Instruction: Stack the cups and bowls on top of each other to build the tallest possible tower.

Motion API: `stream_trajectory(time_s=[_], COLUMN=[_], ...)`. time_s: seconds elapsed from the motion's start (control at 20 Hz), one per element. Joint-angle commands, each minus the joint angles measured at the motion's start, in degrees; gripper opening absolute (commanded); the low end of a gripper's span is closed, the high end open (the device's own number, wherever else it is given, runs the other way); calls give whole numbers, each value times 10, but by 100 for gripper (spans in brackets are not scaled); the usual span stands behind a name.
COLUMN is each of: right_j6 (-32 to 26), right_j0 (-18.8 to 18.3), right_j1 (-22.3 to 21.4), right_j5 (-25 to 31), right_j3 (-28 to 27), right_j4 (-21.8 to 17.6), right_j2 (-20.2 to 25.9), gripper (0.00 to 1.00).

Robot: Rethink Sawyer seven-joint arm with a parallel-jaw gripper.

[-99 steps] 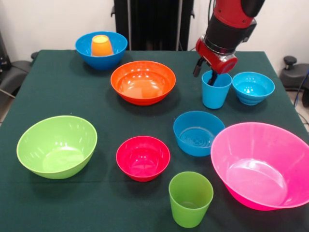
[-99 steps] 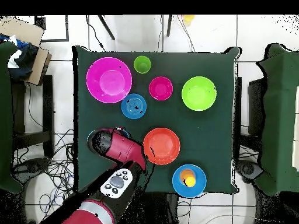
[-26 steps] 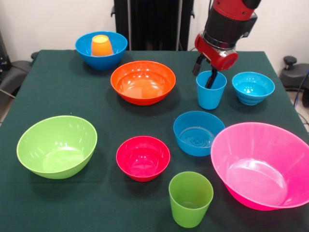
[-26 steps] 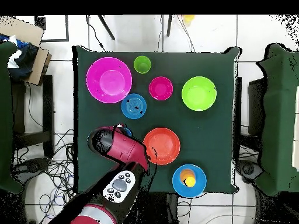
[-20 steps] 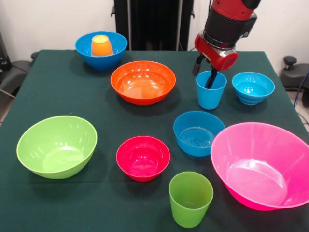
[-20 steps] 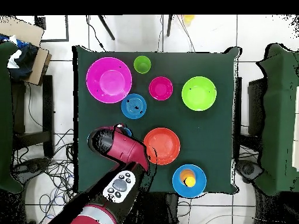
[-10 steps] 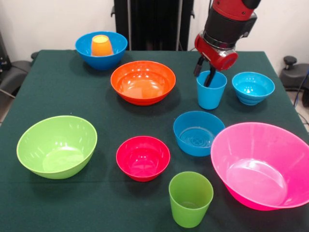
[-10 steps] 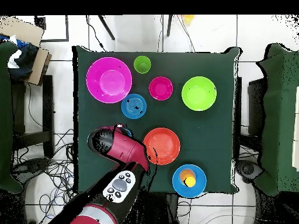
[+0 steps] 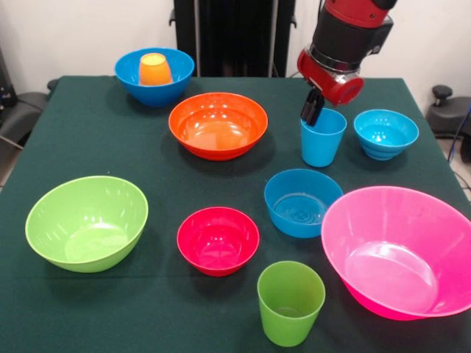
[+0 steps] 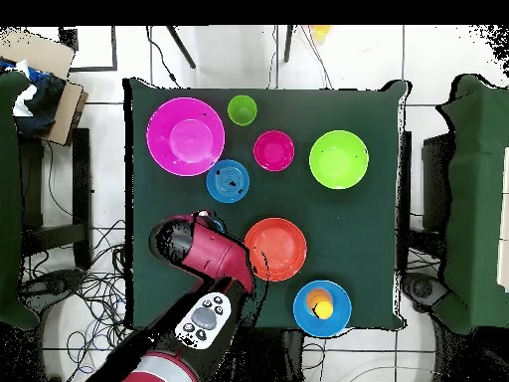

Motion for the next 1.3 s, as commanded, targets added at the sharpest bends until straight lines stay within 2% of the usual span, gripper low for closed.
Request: stream_trajectory(time_s=[0.05,0.4,0.55,0.85,1.3], right_j6=[65,16,-1,1,29], right_j0=[-14,-41,-55,-75,-62], right_j1=[-17,-112,-140,-135,-119], right_j5=[-4,9,6,-24,-18], right_j3=[40,133,162,168,150], right_j4=[-19,-33,-40,-57,-68], right_j2=[55,79,89,105,98], gripper=[0,0,0,0,0])
